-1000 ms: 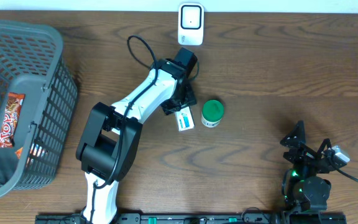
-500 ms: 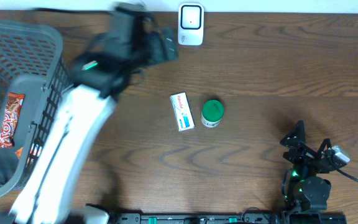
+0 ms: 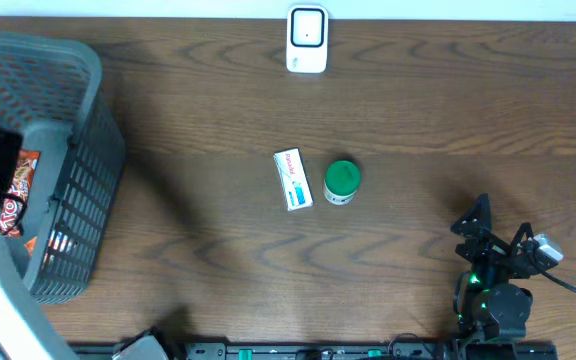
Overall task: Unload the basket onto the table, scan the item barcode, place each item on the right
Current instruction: 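Reach the left gripper into the basket and grasp the small orange box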
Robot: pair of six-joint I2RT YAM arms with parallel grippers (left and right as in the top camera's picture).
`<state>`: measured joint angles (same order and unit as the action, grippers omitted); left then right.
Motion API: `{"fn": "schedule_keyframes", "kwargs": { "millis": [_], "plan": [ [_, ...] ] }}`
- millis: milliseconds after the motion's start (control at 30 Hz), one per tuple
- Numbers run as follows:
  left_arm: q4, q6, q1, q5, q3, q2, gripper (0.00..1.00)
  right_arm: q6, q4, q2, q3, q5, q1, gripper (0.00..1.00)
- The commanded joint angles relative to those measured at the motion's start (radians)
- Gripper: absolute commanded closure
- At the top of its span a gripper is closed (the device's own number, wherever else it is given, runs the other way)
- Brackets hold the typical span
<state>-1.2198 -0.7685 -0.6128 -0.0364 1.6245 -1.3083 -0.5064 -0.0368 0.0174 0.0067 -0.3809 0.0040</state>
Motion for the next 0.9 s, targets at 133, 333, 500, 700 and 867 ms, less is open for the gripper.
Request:
{"fn": "schedule_keyframes", "kwargs": {
  "millis": [133, 333, 500, 700, 867],
  "plan": [
    [0.042, -0.330, -0.104, -0.013, -0.269, -0.112, 0.02, 0.017, -0.005, -0.004, -0.001, -0.003, -0.018, 0.01],
    [0.252, -0.412, -0.104, -0.029, -0.479, -0.169, 0.02, 0.018, -0.005, -0.004, -0.001, -0.003, -0.017, 0.01],
    [0.368, -0.420, -0.104, -0.034, -0.552, -0.204, 0.02, 0.017, -0.005, -0.004, -0.001, -0.003, -0.018, 0.01],
    [0.401, -0.497, -0.104, -0.116, -0.580, -0.291, 0.02, 0.017, -0.005, -0.004, -0.001, -0.003, -0.017, 0.01],
    [0.453, -0.493, -0.104, -0.114, -0.580, -0.375, 0.02, 0.017, -0.005, -0.004, -0.001, -0.003, -0.017, 0.01]
  ]
}}
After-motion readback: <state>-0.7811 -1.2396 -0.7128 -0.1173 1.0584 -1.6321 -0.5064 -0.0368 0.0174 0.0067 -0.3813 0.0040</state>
